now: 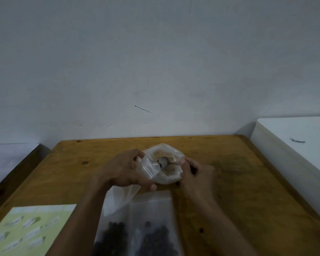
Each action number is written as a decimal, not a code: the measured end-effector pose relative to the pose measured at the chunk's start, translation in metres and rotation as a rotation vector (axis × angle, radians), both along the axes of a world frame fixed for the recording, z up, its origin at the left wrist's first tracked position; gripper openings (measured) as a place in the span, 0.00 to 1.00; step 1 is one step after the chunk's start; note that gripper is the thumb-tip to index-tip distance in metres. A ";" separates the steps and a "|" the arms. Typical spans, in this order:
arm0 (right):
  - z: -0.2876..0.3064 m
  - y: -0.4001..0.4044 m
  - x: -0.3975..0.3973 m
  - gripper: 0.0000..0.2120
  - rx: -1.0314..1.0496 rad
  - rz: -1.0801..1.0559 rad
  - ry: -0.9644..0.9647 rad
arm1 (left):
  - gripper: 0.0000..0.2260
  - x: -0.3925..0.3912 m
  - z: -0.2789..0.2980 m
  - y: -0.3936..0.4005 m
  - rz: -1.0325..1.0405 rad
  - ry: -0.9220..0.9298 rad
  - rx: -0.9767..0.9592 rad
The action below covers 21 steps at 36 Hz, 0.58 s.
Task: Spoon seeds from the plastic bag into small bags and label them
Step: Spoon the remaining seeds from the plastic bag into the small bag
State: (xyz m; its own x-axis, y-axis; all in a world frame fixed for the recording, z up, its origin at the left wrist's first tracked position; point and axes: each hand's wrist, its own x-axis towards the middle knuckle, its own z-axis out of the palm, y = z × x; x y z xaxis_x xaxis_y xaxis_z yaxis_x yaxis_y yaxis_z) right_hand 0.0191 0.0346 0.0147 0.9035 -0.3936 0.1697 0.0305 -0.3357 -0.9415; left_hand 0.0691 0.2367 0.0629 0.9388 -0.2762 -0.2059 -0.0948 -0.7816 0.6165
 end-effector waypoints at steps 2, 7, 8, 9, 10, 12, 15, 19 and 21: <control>-0.006 -0.002 -0.005 0.08 -0.347 0.009 -0.210 | 0.43 -0.002 -0.004 0.003 0.021 -0.014 0.003; -0.019 -0.008 -0.015 0.10 -0.711 0.038 -0.426 | 0.47 -0.008 -0.011 0.010 0.052 -0.006 -0.045; -0.022 -0.008 -0.015 0.11 -0.726 0.049 -0.415 | 0.47 -0.008 -0.012 0.010 0.055 -0.006 -0.056; -0.024 -0.006 -0.014 0.11 -0.727 0.060 -0.393 | 0.47 -0.009 -0.013 0.010 0.058 -0.008 -0.067; -0.027 -0.004 -0.012 0.11 -0.716 0.068 -0.370 | 0.47 -0.009 -0.013 0.009 0.057 -0.013 -0.072; -0.030 0.002 -0.009 0.10 -0.662 0.067 -0.346 | 0.46 -0.010 -0.014 0.008 0.055 -0.026 -0.067; -0.030 0.008 -0.008 0.08 -0.533 0.028 -0.359 | 0.47 -0.009 -0.016 0.008 0.050 -0.028 -0.074; -0.028 0.005 -0.009 0.07 -0.407 -0.050 -0.322 | 0.47 -0.008 -0.017 0.009 0.054 -0.044 -0.098; -0.029 0.001 -0.008 0.07 -0.318 -0.083 -0.254 | 0.46 -0.009 -0.017 0.008 0.057 -0.048 -0.116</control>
State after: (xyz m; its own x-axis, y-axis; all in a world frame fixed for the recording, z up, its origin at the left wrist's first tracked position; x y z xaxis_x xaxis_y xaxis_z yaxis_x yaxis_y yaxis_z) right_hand 0.0111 0.0358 -0.0144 0.7850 -0.3552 0.5076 0.2088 -0.6196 -0.7566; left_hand 0.0602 0.2443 0.0459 0.9615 -0.2419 -0.1304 -0.0838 -0.7100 0.6992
